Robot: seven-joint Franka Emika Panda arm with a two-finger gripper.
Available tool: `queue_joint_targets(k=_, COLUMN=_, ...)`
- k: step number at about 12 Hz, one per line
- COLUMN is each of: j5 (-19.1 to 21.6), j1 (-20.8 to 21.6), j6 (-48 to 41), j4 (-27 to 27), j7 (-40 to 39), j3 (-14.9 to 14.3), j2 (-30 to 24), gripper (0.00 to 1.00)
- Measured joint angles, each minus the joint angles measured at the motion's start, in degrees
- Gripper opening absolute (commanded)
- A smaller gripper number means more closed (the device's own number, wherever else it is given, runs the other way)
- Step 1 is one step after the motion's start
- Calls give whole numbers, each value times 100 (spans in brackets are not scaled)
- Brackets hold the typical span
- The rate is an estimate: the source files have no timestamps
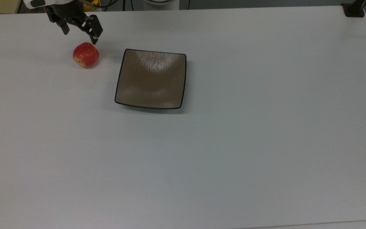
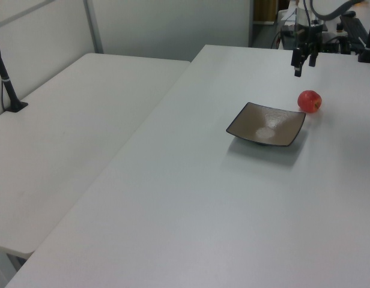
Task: Apples placed on a ceramic plate
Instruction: 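Lower the gripper onto the red apple and close it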
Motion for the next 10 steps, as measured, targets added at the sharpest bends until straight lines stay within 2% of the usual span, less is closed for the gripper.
queue_joint_targets(k=4, j5=-316, j1=-78, j6=445, j4=-487, j7=-84, j3=-92, j2=187, gripper=100)
queue_joint_targets(k=10, j5=-362, j1=-163, j6=751, j4=-530, j7=-102, j3=-93, j2=692, gripper=100)
